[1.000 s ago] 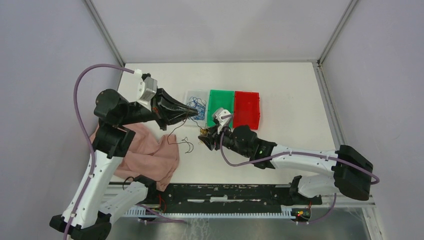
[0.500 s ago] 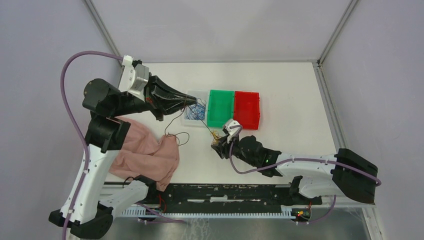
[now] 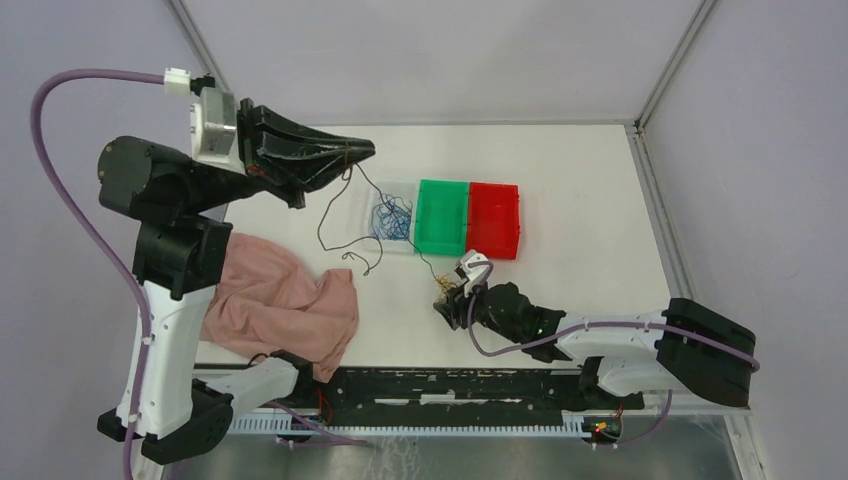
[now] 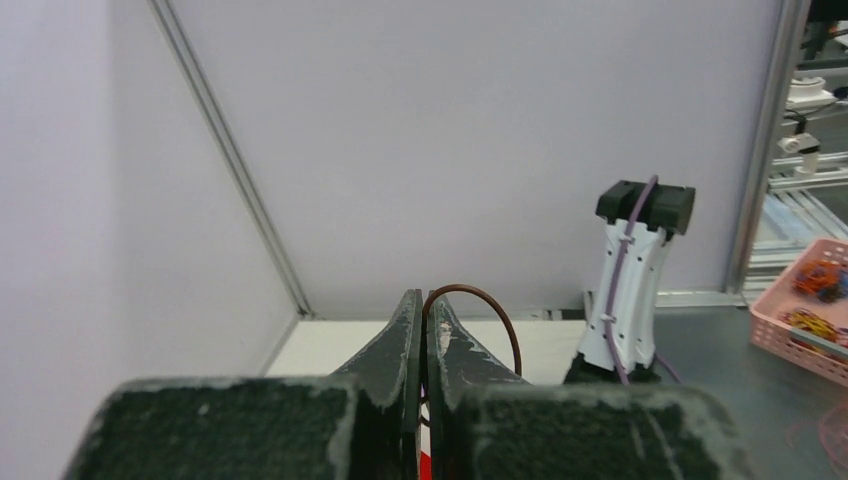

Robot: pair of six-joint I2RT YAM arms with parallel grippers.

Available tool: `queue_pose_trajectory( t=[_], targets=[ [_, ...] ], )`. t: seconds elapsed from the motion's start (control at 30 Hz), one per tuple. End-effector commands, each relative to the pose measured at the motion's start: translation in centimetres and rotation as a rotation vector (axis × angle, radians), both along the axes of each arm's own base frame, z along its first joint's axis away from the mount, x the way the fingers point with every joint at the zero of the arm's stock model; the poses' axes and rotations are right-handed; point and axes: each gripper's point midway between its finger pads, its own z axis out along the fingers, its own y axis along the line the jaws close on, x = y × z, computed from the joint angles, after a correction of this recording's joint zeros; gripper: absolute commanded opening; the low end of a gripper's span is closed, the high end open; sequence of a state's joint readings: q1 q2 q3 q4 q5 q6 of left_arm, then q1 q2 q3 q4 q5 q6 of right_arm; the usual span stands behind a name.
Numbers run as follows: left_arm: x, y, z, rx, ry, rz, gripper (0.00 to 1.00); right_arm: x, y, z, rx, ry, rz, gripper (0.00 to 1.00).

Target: Untangle the cables

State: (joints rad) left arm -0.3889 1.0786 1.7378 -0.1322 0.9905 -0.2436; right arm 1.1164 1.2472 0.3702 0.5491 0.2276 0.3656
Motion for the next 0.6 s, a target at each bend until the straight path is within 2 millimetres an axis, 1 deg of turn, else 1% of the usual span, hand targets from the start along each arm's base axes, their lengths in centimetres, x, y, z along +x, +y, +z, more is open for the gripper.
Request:
queue_pose_trajectory(
  t=[0.0,0.27,0.4,0.43,0.47,0.57],
  targets=[
    [-0.3,1.5,5.4,-0.103,-0.174,0.125,0.03,0.3,-0.5,0.0,0.029,0.002,-0.038,0.52],
    [1.9,4.5,11.6,-0.246,-0.354,0.389,0.03,0.1,-1.5,-1.2,0.022,0.018,-0.061,0.54],
    [2.1,6.1,14.1,-0.324,-0.447,0.486,0.03,0.1,-1.8,-1.4,0.024,0.022,-0.069,0.56],
    [2.2,6.1,14.4,-0.329,-0.457,0.494,0.03,0.0,-1.8,-1.4,0.024,0.022,-0.069,0.56],
    [2.2,5.9,14.1,-0.312,-0.458,0.484,0.03,0.0,-1.8,-1.3,0.028,0.022,-0.068,0.57],
    [2.4,4.3,11.9,-0.226,-0.436,0.404,0.03,0.0,-1.7,-0.7,0.04,0.017,-0.068,0.59]
  ],
)
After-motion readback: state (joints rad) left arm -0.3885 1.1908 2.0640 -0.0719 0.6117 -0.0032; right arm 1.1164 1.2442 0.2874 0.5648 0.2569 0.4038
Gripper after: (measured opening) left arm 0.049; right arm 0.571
